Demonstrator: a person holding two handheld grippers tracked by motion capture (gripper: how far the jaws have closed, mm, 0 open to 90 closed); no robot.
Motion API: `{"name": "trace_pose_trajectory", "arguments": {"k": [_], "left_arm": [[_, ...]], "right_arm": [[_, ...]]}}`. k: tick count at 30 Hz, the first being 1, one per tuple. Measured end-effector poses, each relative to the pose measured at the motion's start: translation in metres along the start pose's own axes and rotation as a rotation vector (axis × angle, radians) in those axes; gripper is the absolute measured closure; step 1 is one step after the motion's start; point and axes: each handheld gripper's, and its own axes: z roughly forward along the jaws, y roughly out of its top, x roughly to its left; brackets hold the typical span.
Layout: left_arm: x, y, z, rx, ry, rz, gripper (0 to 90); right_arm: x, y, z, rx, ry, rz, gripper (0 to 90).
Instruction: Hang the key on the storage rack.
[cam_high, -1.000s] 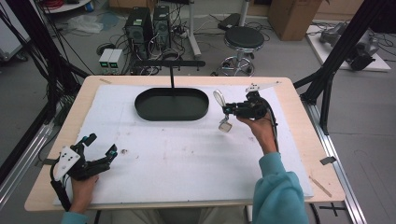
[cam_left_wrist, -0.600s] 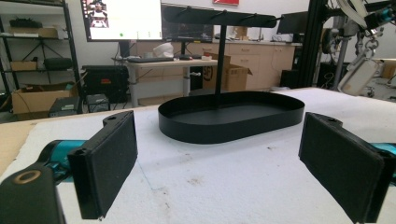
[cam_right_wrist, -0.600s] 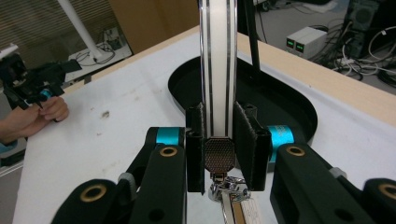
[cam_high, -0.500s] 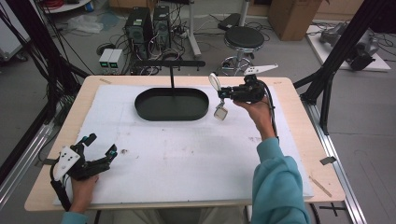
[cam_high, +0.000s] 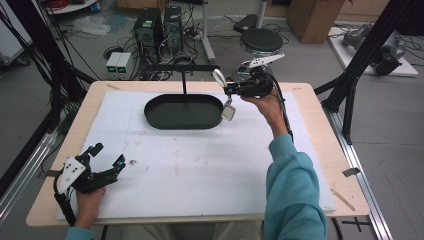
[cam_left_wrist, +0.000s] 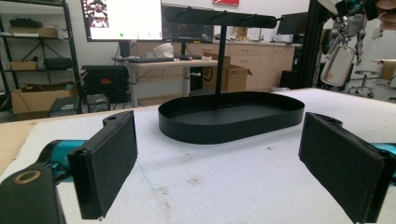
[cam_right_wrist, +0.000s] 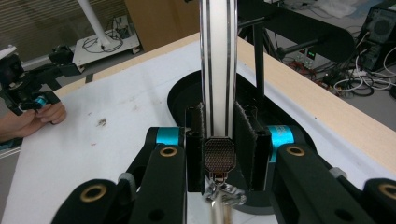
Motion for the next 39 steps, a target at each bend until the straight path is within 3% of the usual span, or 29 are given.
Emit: {"name": "trace_pose_trajectory", "arguments": {"k": [7, 16, 39], "left_arm": [[0.000, 0.000, 0.000, -0.001, 0.000, 0.002, 12.0], [0.000, 0.000, 0.000, -0.002, 0.000, 0.004, 12.0], [0.000, 0.000, 0.000, -0.002, -0.001, 0.007, 12.0]], "right_arm": [[-0.007, -0.004, 0.014, 0.012, 0.024, 0.026, 75.4], [-0.018, -0.010, 0.030, 0.029, 0.018, 0.058, 75.4], [-0.033, -0.003, 0.043, 0.052, -0.013, 0.096, 75.3]]}}
